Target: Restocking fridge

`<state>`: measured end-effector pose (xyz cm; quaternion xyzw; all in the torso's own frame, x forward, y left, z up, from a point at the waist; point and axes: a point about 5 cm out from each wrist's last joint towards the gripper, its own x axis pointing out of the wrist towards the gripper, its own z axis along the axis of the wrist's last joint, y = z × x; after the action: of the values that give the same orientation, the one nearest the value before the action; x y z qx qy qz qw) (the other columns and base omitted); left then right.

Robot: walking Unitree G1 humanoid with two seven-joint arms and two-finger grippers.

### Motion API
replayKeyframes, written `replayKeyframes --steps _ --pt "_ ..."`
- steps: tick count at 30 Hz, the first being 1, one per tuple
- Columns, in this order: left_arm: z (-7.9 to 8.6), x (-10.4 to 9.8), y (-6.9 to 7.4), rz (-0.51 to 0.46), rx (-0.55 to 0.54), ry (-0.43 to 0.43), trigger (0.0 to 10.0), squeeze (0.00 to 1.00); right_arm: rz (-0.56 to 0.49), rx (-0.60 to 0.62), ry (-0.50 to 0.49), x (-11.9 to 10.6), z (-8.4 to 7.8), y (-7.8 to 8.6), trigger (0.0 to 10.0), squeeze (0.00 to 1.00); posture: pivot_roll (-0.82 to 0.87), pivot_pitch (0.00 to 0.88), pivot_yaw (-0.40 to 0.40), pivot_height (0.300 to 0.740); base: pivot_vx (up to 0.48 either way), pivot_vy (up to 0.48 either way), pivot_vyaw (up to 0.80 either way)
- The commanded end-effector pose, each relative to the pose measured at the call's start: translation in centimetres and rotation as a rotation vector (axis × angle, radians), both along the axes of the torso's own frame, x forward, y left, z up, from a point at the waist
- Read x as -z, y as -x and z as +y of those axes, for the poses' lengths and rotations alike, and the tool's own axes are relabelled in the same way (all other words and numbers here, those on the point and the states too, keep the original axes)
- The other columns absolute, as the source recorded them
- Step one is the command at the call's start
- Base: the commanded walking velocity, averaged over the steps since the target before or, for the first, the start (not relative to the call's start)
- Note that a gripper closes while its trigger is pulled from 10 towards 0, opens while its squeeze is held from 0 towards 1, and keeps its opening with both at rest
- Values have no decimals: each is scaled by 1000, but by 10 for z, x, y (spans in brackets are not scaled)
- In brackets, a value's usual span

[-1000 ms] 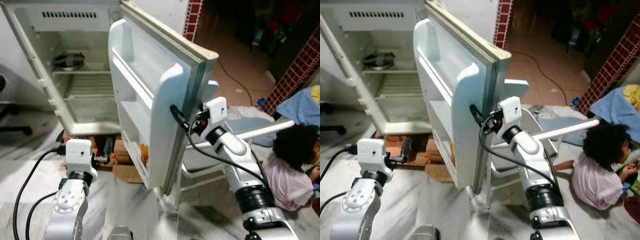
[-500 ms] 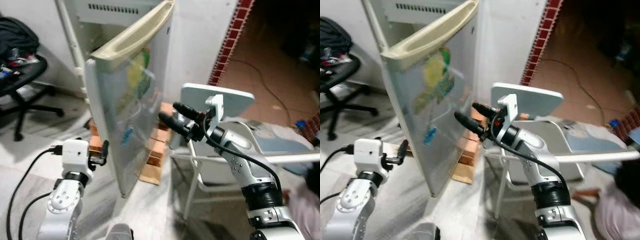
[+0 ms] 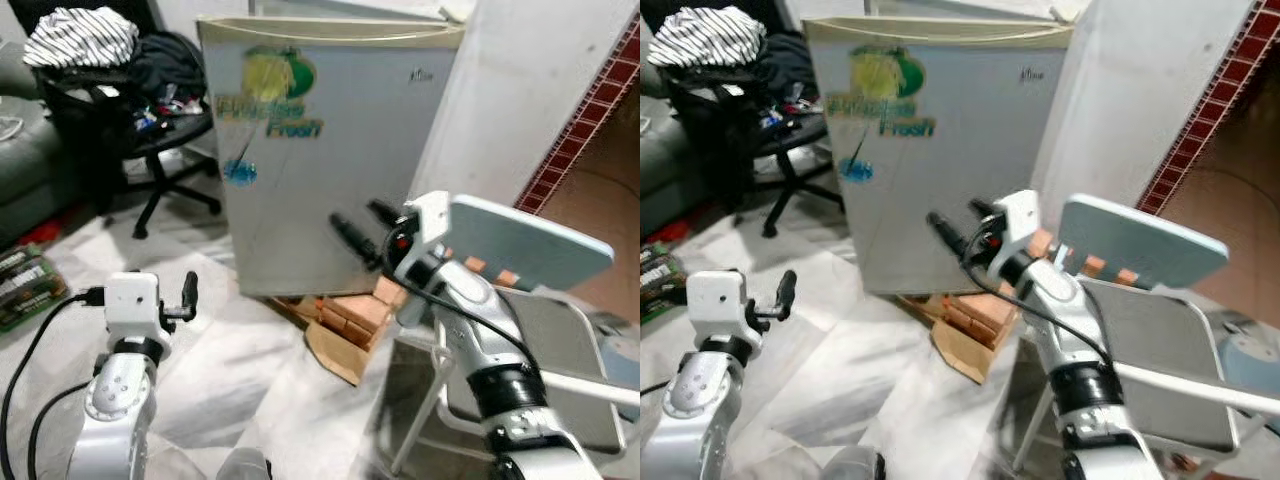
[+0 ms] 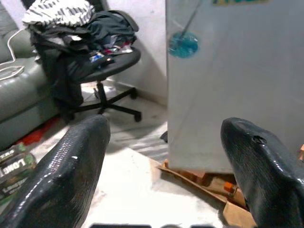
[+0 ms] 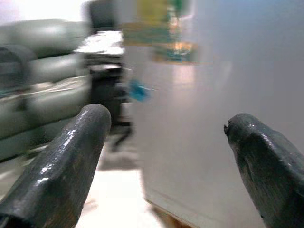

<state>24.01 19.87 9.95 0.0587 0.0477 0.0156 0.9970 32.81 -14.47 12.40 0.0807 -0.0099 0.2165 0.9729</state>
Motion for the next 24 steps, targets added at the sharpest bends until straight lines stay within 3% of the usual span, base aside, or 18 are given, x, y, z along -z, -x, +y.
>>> replayKeyframes --steps 1,7,9,16,24 --pt "5 -1 -3 -2 -2 -30 10000 0 -26 41 1 -3 2 0 10000 0 152 0 -74 740 0 480 0" --pt "9 -6 -11 -26 1 -24 10000 0 -35 137 10 1 0 6 10000 0 143 0 -67 740 0 480 0" --pt "10 -13 -20 -62 2 -22 10000 0 -42 188 5 -1 1 6 10000 0 132 0 -63 740 0 480 -800" --pt "9 -16 -22 -84 0 -17 10000 0 -56 210 16 -1 -1 8 10000 0 129 0 -71 740 0 480 -648" --pt "6 -17 -30 -111 10 -10 10000 0 -47 234 29 2 1 7 10000 0 133 0 -75 740 0 480 0"
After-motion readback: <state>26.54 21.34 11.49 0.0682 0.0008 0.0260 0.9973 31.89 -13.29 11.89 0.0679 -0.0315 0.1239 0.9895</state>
